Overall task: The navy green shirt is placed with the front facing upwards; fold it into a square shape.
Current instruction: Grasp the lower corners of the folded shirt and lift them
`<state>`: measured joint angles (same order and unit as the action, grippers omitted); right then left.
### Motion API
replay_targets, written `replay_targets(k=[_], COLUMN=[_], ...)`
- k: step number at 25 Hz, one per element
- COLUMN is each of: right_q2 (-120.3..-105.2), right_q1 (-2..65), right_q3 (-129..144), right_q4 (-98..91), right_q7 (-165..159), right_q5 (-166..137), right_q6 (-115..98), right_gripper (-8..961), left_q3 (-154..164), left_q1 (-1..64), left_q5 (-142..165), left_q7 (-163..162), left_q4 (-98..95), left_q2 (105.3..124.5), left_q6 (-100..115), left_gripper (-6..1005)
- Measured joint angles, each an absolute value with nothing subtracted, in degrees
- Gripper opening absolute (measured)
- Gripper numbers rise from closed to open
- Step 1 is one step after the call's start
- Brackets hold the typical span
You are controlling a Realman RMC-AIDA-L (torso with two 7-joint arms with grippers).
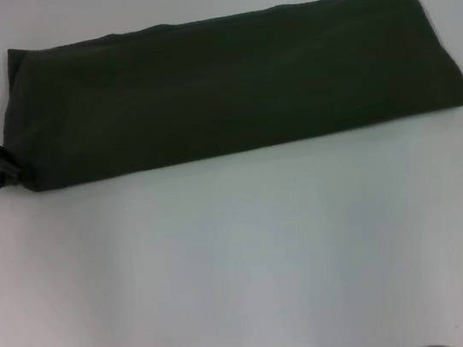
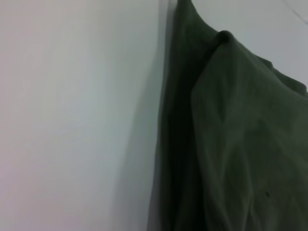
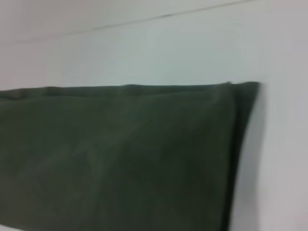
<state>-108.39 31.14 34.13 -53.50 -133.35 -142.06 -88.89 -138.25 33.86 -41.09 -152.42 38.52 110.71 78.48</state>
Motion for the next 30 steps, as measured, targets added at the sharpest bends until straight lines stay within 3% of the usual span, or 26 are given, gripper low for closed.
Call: replay_targets(k=[3, 7, 11, 30], right_q2=[-108.88, -110.61, -111.83, -112.74], right_q1=[32.5, 34.2, 35.9, 37.7], right_q3=[34.2, 35.0, 35.6, 36.9], right_q4=[-53.3, -51.7, -47.2, -40.9], right_q7=[-134.4, -134.5, -134.5, -133.8], right_q5=[-145.5, -149.1, -150.5, -148.5], right_q6=[-86.6, -83.4, -80.8, -80.9], right_gripper=[887, 881, 875, 849], left_q3=[-138.2, -138.4, -138.5, -138.2], left_q1=[33.9, 33.9, 33.9, 34.3], left_q5=[-41.1, -41.1, -41.1, -41.1], left_q7=[-152.5, -152.7, -152.7, -152.8], left_q4=[39.3, 40.2, 40.4, 40.3], left_q2=[110.7, 110.67, 110.66, 110.97], left_q6=[78.9, 79.5, 79.5, 78.9], left_gripper=[78, 21, 24, 24])
